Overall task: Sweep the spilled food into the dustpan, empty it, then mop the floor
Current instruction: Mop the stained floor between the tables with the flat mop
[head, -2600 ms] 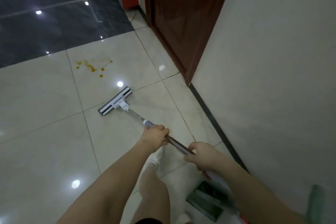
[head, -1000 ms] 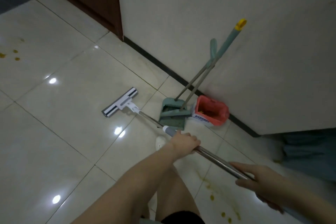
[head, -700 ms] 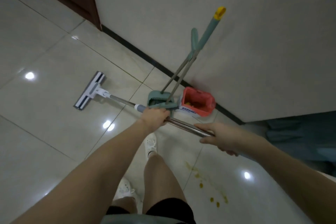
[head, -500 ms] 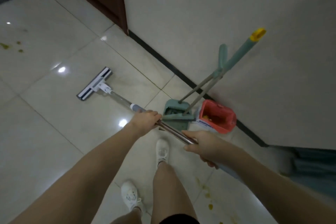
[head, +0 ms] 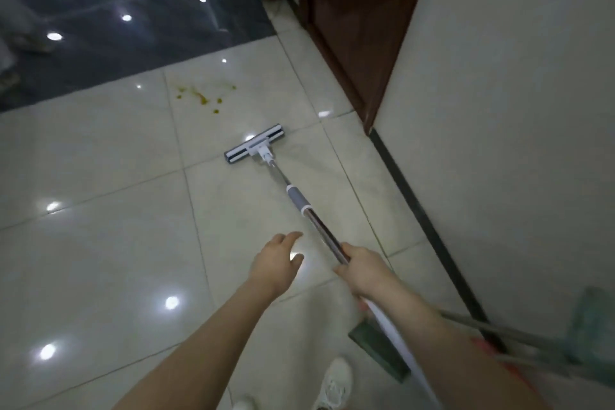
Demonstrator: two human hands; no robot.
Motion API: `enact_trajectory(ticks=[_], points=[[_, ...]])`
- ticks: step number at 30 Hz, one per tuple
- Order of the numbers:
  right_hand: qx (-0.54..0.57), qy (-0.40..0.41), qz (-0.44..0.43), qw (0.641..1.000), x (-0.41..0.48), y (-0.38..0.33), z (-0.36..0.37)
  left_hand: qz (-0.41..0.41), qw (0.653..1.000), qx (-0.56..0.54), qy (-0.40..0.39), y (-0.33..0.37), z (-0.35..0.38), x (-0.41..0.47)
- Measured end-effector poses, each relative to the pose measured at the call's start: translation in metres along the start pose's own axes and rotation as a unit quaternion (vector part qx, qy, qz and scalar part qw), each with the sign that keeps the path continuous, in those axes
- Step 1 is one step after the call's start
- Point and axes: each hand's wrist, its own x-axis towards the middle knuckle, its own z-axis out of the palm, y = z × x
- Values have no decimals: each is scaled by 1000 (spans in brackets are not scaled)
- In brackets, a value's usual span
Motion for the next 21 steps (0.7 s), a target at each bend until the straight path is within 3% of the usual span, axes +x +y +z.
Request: enact_trajectory(ticks=[6,10,17,21], points=[[-4,-18,-29,999,85,-104,-4,-110,989,-70,67,-35,-55,-9],[-9,-21,-29,999,110,-138,-17,-146,965,-196,91,-25,-58,-15],[15,-98,-19,995,60,-93,-44,-221,906,-352,81,9,-45,10],[-21,-105,-23,994,16,-62,-53,-264,824,-498,64,35,-44,46]])
